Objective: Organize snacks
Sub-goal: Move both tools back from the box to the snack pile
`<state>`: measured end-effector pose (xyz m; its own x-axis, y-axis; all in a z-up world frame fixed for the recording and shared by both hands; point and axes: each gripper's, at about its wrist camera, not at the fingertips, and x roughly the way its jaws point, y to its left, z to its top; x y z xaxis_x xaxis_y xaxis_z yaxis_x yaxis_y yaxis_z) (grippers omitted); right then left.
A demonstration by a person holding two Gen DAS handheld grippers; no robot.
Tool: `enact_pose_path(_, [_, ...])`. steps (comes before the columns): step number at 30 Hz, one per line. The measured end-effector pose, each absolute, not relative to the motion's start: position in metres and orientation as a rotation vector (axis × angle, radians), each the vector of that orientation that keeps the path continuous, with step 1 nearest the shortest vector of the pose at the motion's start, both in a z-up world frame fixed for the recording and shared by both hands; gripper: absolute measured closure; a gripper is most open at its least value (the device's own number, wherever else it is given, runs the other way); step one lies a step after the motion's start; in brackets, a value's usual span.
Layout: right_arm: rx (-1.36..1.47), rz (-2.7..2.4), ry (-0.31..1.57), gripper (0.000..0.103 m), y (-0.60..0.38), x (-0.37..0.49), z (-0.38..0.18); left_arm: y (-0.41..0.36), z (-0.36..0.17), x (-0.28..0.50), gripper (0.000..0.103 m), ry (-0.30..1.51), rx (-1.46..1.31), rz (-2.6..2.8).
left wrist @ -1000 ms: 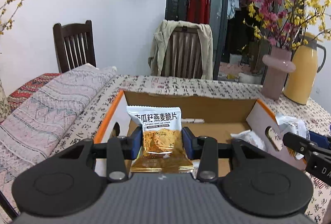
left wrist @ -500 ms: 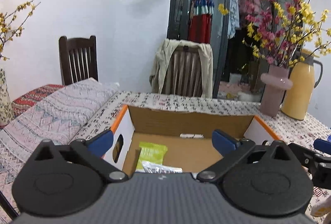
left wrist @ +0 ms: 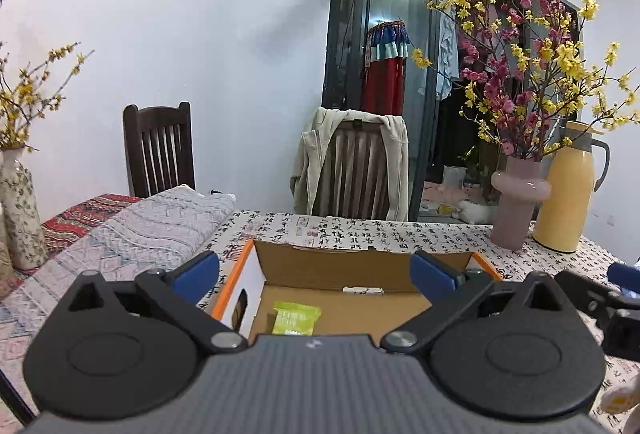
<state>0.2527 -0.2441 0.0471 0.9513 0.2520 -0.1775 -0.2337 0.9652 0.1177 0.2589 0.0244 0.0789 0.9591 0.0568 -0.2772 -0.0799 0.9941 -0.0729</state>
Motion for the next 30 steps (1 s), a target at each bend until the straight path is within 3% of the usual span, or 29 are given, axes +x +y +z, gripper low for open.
enact_pose_path(12, [0.076, 0.216, 0.200, 0.000, -0.263, 0.185, 0.042, 0.037, 0.078, 0.191, 0.000, 0.281, -0.078, 0.055])
enact_pose_path(30, [0.102, 0.135, 0.384, 0.000, -0.294, 0.154, -0.039, 0.069, -0.004, 0.155, 0.000, 0.382, -0.039, 0.126])
